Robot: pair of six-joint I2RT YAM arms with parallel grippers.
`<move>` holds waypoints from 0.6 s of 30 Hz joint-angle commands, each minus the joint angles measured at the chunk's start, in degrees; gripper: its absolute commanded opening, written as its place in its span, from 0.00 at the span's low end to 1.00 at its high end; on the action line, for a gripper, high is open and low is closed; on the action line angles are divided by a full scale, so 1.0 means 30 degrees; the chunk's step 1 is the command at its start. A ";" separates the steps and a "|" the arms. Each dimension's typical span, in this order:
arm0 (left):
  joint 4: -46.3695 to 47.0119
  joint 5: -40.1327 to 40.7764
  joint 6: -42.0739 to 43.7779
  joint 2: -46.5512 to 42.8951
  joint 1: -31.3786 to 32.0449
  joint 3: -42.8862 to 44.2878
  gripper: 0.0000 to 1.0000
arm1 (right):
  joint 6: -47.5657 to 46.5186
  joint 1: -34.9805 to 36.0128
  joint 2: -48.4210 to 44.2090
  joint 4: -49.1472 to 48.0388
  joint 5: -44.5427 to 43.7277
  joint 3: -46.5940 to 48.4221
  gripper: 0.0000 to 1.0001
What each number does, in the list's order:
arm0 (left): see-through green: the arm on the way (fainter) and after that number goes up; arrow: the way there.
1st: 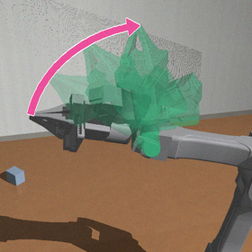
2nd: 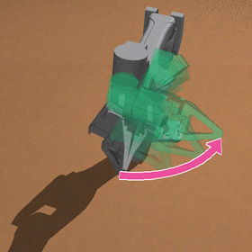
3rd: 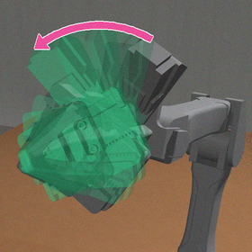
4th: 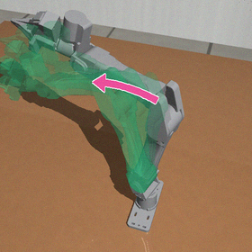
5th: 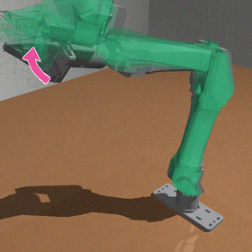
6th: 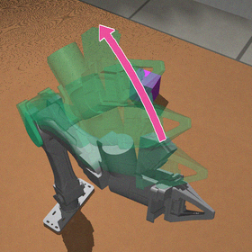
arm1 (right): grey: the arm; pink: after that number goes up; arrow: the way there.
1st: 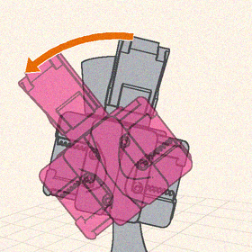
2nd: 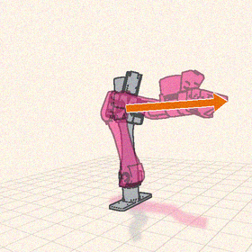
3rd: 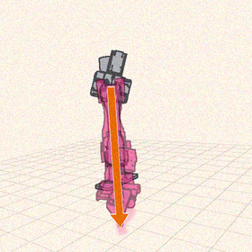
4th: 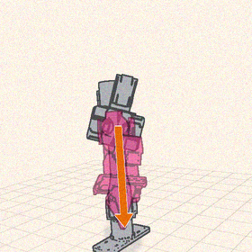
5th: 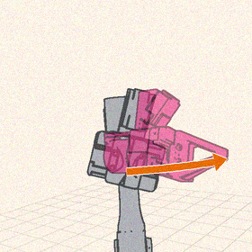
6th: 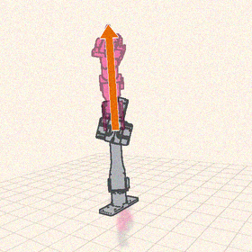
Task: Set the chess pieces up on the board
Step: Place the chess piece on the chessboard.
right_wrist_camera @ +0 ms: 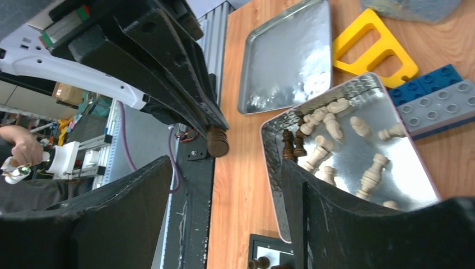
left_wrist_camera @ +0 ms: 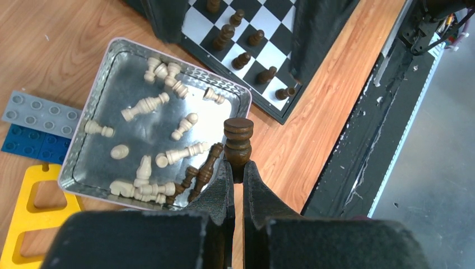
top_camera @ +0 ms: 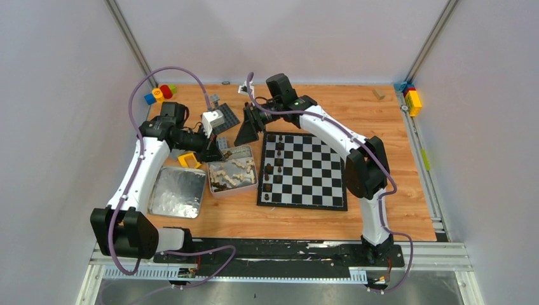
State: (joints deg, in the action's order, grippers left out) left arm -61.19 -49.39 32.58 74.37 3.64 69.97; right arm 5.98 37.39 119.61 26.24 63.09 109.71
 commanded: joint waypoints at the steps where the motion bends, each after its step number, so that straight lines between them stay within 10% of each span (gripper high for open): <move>1: 0.1137 0.0050 -0.0908 0.0051 0.0645 0.0842 0.00 | 0.1079 0.0292 -0.0857 -0.1019 0.1349 -0.0721 0.71; 18: 0.1678 0.1248 -0.1482 0.0087 0.1792 0.0991 0.00 | 0.1902 0.0616 0.0120 -0.1429 0.2358 -0.0951 0.57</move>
State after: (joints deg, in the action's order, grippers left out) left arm -57.47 -45.84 29.23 74.59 8.47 70.96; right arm 10.72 38.57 118.91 24.47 68.07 106.13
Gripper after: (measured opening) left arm 0.029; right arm 0.583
